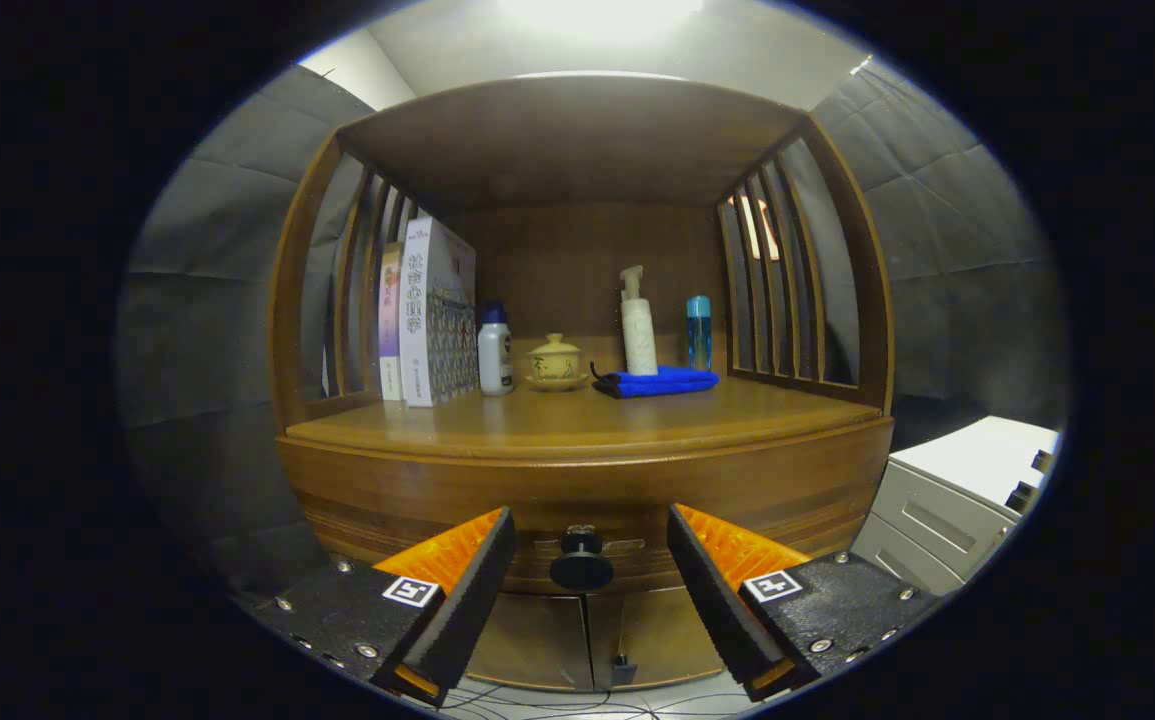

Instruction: Pull open the drawer, take out the items inside it, and place them on the countertop above the cabinet.

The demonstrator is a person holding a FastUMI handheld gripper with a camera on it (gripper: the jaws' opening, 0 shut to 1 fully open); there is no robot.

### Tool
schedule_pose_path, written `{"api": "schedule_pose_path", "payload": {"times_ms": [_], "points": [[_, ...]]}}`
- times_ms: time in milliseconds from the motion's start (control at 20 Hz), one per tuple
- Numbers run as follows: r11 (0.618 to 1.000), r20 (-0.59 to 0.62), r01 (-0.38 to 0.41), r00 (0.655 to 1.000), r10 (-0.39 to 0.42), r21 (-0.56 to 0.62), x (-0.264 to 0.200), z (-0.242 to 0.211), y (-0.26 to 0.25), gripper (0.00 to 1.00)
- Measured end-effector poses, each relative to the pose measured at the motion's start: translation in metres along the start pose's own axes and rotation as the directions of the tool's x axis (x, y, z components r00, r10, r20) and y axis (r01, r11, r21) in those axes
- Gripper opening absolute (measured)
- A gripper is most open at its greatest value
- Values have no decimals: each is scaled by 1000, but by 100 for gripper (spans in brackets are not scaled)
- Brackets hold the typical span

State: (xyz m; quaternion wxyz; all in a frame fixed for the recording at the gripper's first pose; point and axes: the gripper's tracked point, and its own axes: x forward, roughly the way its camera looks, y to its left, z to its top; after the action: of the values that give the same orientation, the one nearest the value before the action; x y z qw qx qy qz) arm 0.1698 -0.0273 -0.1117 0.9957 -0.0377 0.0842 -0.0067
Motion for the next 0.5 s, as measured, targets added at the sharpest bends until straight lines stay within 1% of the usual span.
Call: {"api": "schedule_pose_path", "payload": {"times_ms": [250,300,450,500], "points": [[1000,-64,-10,998,10,11,17,-20,-1,94],[1000,-78,-13,997,13,6,21,-24,0,91],[1000,-105,-22,994,23,6,29,-33,4,88],[1000,-112,-23,993,24,6,31,-36,5,84]]}}
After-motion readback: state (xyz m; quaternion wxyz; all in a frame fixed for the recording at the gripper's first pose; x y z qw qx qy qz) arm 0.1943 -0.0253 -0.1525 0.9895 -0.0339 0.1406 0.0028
